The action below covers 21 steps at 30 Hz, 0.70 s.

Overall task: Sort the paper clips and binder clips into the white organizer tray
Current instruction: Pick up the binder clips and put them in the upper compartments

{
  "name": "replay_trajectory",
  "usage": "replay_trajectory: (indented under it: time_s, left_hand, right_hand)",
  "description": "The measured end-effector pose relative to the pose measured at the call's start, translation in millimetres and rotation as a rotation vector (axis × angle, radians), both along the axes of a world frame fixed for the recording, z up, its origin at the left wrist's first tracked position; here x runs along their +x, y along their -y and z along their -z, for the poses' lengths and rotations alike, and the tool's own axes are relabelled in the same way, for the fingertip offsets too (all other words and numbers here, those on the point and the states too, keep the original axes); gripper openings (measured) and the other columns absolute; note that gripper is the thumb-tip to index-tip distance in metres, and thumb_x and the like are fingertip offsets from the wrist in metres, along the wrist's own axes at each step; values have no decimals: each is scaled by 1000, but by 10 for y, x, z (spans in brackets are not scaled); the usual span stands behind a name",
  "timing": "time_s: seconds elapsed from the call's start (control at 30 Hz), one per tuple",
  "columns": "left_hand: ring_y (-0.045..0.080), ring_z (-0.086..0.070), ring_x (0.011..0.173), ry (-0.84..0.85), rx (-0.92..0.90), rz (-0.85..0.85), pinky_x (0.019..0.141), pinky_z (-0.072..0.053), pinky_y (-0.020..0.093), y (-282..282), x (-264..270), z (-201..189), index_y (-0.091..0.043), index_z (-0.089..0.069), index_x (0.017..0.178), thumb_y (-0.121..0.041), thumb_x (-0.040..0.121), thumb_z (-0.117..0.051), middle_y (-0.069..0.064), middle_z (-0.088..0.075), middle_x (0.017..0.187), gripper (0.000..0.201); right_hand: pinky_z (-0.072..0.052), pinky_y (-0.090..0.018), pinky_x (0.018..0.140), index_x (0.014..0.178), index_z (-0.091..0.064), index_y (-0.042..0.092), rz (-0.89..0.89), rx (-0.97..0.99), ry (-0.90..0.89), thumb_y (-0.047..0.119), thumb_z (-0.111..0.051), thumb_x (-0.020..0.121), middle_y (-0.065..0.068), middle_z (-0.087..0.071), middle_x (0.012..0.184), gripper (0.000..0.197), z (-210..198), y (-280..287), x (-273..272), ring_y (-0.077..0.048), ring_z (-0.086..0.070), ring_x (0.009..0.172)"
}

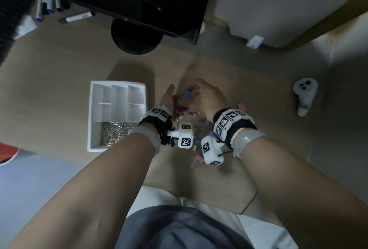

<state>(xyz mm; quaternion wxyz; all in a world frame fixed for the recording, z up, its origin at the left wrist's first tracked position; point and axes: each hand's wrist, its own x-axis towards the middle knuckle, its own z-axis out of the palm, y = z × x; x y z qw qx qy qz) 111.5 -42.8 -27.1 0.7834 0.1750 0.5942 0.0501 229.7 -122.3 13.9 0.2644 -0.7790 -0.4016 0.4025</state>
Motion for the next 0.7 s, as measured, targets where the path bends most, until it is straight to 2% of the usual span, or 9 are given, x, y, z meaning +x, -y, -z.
replay_trajectory:
  time_s: [0.1, 0.17, 0.27, 0.37, 0.43, 0.5, 0.57, 0.63, 0.7]
  left_hand:
    - [21, -52, 40, 154, -28, -95, 42, -40, 20, 167, 113, -17, -7, -69, 61, -64, 94, -30, 7, -58, 58, 76]
    - [21, -52, 45, 148, 17, -13, 45, -38, 21, 254, 148, 37, -12, -66, 53, -59, 94, -37, 7, -58, 58, 69]
    - [21, -50, 42, 68, 54, 77, 40, -36, 14, 345, 175, 57, -9, -57, 63, -54, 95, -39, 9, -58, 57, 58]
    - [21, -50, 37, 83, 43, 131, 41, -34, 14, 428, 171, 56, -5, -58, 62, -53, 97, -30, 9, -58, 50, 66]
    - [22, -49, 38, 111, 23, 180, 42, -35, 18, 483, 143, 69, -3, -62, 55, -53, 96, -33, 11, -57, 49, 71]
    - [23, -46, 40, 63, 4, 236, 40, -37, 21, 517, 126, 114, 1, -61, 59, -49, 96, -42, 15, -56, 51, 65]
    - [23, -42, 41, -26, -21, 252, 38, -39, 20, 534, 118, 131, 0, -56, 72, -46, 93, -51, 17, -54, 58, 51]
    - [24, -45, 45, -70, -46, 208, 39, -42, 21, 534, 136, 134, -5, -56, 78, -44, 89, -58, 16, -51, 67, 41]
    - [25, -46, 49, -64, -68, 185, 42, -42, 23, 530, 162, 112, -5, -59, 73, -41, 92, -55, 14, -52, 67, 41]
  right_hand:
    - [-53, -26, 74, 100, -73, 36, -44, 59, 81, 60, -75, 75, 15, -70, 91, 35, -113, 200, 55, -5, -67, 79]
    - [-55, -29, 78, 105, -73, 33, 118, 118, 162, 50, -67, 86, 12, -72, 97, 27, -81, 374, 186, -6, -67, 84]
    - [-54, -30, 84, 116, -68, 30, 294, -30, 344, 38, -56, 94, 5, -73, 108, 27, 88, 694, 541, -17, -68, 95]
    - [-44, -27, 87, 132, -60, 24, 176, -237, 375, 14, -58, 91, -4, -65, 125, 42, 351, 955, 708, -29, -59, 115]
    - [-40, -27, 87, 131, -58, 22, 96, -318, 400, 4, -59, 88, -5, -59, 130, 47, 523, 1059, 668, -33, -53, 118]
    - [-47, -37, 93, 125, -57, 30, 87, -341, 457, 0, -57, 82, -6, -53, 133, 53, 652, 1110, 588, -35, -53, 117]
    - [-53, -45, 90, 118, -55, 36, 187, -366, 476, 7, -55, 83, -6, -53, 125, 45, 708, 1119, 541, -35, -57, 108]
    - [-55, -47, 86, 114, -54, 38, 237, -386, 436, 13, -53, 87, -7, -53, 117, 37, 747, 1131, 542, -35, -60, 98]
    - [-57, -46, 83, 112, -52, 39, 265, -382, 398, 14, -54, 84, -5, -56, 112, 37, 780, 1136, 567, -32, -63, 91]
